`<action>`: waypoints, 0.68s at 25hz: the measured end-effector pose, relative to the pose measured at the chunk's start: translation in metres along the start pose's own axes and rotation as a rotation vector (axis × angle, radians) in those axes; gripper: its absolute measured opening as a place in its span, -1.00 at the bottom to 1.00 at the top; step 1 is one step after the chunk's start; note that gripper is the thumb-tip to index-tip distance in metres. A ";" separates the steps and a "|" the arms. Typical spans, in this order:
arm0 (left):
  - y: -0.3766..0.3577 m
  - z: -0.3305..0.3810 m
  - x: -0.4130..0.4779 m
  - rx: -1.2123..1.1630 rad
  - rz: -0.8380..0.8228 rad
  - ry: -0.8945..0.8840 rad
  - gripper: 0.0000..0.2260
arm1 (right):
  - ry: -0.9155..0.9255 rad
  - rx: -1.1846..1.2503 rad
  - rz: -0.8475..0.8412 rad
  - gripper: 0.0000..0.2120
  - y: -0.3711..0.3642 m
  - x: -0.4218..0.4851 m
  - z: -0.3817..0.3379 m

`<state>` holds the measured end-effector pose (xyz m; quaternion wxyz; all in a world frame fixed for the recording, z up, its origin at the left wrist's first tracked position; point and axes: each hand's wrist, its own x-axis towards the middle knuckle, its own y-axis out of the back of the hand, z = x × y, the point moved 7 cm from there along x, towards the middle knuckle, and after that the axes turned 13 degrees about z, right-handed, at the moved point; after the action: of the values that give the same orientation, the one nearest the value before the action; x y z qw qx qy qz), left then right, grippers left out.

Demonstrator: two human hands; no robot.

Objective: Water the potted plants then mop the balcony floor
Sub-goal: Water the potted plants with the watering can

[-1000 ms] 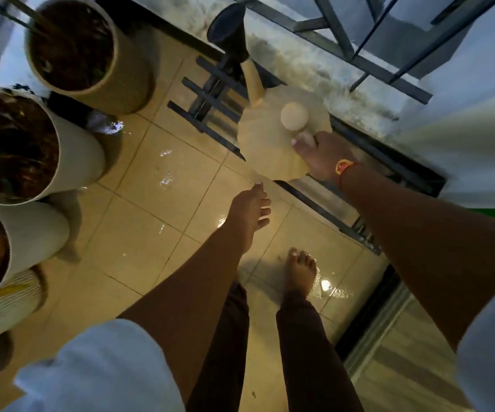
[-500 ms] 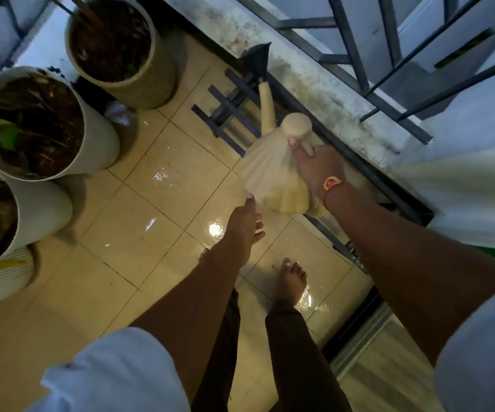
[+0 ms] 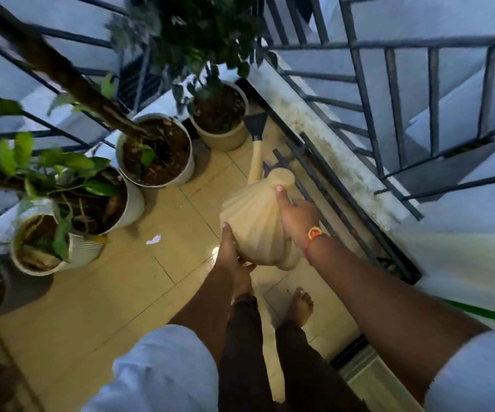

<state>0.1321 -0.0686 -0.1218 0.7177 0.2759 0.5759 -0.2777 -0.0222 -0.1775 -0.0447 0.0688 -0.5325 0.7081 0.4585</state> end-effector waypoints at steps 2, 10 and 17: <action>0.014 0.021 -0.019 -0.084 -0.041 0.026 -0.21 | 0.029 -0.019 -0.022 -0.36 -0.009 -0.023 -0.032; 0.031 0.068 -0.025 -0.167 -0.050 0.024 -0.18 | 0.023 -0.040 -0.125 -0.40 -0.041 -0.034 -0.083; -0.017 0.072 0.010 -0.167 0.008 0.041 -0.23 | -0.095 -0.106 -0.183 -0.39 -0.047 0.040 -0.082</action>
<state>0.1701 -0.1332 -0.1198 0.7274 0.2229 0.6104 -0.2204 0.0311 -0.2655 -0.0482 0.1157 -0.5754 0.6273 0.5119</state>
